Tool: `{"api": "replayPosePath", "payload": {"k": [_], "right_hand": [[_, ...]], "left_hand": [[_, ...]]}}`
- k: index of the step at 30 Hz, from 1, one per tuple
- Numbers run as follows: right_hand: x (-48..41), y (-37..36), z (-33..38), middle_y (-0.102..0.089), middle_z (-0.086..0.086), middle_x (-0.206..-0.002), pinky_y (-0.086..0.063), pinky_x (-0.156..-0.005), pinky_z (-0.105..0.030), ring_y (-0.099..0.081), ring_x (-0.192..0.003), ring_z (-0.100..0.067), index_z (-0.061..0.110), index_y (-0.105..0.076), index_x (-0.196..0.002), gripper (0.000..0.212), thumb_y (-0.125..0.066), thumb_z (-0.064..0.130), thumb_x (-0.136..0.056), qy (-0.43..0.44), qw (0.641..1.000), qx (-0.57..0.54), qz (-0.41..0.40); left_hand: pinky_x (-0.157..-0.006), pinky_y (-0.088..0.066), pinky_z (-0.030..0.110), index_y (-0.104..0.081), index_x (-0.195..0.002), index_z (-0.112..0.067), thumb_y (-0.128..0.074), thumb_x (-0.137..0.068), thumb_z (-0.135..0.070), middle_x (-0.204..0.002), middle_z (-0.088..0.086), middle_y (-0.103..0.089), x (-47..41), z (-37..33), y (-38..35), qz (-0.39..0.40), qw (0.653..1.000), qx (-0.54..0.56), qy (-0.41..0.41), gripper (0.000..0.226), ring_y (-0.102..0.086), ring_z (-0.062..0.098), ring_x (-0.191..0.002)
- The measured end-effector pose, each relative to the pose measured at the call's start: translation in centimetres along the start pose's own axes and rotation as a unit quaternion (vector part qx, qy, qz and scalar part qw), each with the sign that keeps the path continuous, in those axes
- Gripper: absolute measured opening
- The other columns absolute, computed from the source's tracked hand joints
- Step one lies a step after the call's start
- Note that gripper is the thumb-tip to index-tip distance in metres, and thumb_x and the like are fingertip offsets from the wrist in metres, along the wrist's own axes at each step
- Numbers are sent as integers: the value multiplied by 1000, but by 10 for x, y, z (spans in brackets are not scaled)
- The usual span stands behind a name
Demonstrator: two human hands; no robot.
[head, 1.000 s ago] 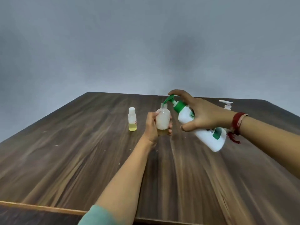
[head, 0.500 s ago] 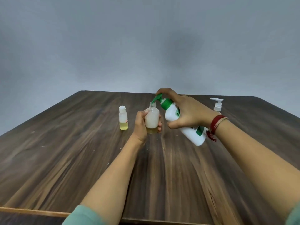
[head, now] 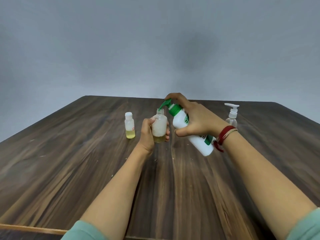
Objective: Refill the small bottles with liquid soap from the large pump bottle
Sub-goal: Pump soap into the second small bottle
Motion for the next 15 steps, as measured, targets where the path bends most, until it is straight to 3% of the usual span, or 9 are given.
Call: {"api": "replayPosePath", "payload": {"k": [6,15], "right_hand": [[-1,-2,-9,-59,11,-85,-52,-63,-23,-61,-67,-11,45,-24,-141,94,-72,27,-61,4,998,-64,-12],[10,-4,-18,-60,10,-82,-53,-63,-26,-60,-65,-11,46,-27,-137,90,-71,28,-60,-6,996,-67,-66]], "left_hand": [[-47,-42,22,-55,-75,-3,-31,-71,-39,-53,7,-56,-2,0,0,-2,1000,8,1,44,-49,19,-46],[-49,-44,23,-57,-77,-3,-32,-72,-40,-55,7,-57,-1,3,1,-2,1000,-1,5,45,-52,18,-48]]}}
Point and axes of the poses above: each hand's wrist, its own x-axis away from the middle knuckle, its own y-axis out of the back of the hand, z = x × y, the point moved 5 cm from there along -x, towards the middle knuckle
